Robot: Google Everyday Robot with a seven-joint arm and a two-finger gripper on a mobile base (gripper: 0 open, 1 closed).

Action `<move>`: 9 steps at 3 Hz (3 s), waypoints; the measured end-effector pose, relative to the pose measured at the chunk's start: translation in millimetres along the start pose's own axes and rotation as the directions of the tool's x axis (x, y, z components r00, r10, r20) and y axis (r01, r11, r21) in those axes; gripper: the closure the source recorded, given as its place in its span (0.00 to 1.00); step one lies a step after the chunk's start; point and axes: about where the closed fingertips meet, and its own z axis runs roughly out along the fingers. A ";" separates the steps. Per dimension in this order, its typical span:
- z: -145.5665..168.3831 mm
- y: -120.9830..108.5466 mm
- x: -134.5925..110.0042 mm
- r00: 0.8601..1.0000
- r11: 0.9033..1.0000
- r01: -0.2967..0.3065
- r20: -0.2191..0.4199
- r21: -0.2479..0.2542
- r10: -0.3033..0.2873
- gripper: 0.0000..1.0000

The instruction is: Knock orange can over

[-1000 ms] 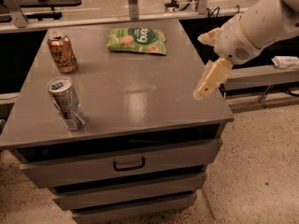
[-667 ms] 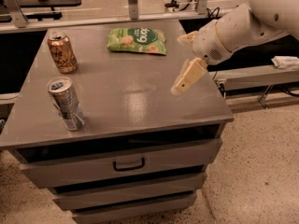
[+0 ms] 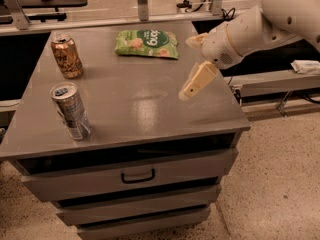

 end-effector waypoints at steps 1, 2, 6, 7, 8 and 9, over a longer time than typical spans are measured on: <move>40.6 -22.0 -24.1 0.992 1.000 0.028 0.119 0.012 -0.029 0.00; 100.0 -56.9 -54.9 0.962 0.998 0.054 0.267 0.035 -0.061 0.00; 219.2 -88.1 -181.6 0.841 0.995 0.008 0.538 -0.103 0.049 0.00; 237.3 -68.2 -204.4 0.837 0.991 0.017 0.545 -0.135 0.060 0.00; 258.2 -46.7 -222.1 0.829 0.982 0.025 0.553 -0.186 0.084 0.00; 271.0 -30.8 -238.3 0.815 0.974 0.044 0.572 -0.224 0.095 0.15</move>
Offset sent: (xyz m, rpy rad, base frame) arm 0.1464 0.1605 -0.0210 0.4136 -0.1897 0.1452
